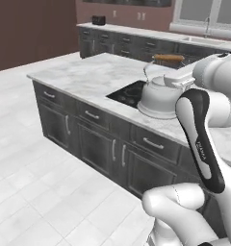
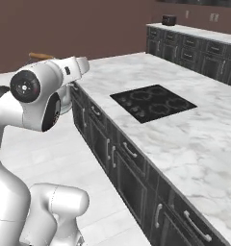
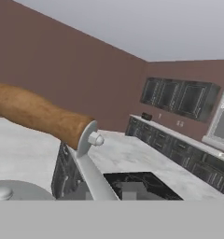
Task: Pick the kettle from the cabinet and place it on a stove burner. Then pick the pot from the counter and place it on another stove burner. Finally, turn both burners on.
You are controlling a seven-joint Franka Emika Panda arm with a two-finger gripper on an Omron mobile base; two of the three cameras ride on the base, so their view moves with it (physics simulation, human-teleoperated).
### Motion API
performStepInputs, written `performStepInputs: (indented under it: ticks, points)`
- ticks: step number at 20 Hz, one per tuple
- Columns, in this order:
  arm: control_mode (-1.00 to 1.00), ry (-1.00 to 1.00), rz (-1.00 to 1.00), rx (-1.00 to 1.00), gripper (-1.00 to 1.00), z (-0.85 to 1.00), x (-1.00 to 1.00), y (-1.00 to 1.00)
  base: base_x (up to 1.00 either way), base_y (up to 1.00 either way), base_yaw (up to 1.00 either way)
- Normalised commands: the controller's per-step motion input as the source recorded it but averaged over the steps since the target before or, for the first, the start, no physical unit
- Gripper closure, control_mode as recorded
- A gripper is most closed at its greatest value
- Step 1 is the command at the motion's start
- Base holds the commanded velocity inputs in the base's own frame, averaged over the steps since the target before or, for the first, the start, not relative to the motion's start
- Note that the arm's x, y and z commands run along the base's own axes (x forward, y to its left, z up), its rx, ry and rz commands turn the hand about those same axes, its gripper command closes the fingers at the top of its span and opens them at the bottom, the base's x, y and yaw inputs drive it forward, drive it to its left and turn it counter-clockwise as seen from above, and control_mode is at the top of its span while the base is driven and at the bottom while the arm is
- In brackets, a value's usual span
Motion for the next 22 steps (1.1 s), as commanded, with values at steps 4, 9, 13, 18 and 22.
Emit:
performStepInputs:
  ticks: [4, 9, 13, 18, 22]
  points:
    - [1.0, 0.0, 0.0, 0.0, 1.0, 0.0, 0.0, 0.0, 0.61, 0.57, -0.37]
    - [1.0, 0.0, 0.0, 0.0, 1.0, 0.0, 0.0, 0.0, 0.6, 0.57, -0.37]
    - [1.0, 0.0, 0.0, 0.0, 1.0, 0.0, 0.0, 0.0, 0.57, 0.57, -0.38]
    - [1.0, 0.0, 0.0, 0.0, 1.0, 0.0, 0.0, 0.0, 0.57, 0.57, -0.38]
    - [1.0, 0.0, 0.0, 0.0, 1.0, 0.0, 0.0, 0.0, 0.6, 0.52, -0.38]
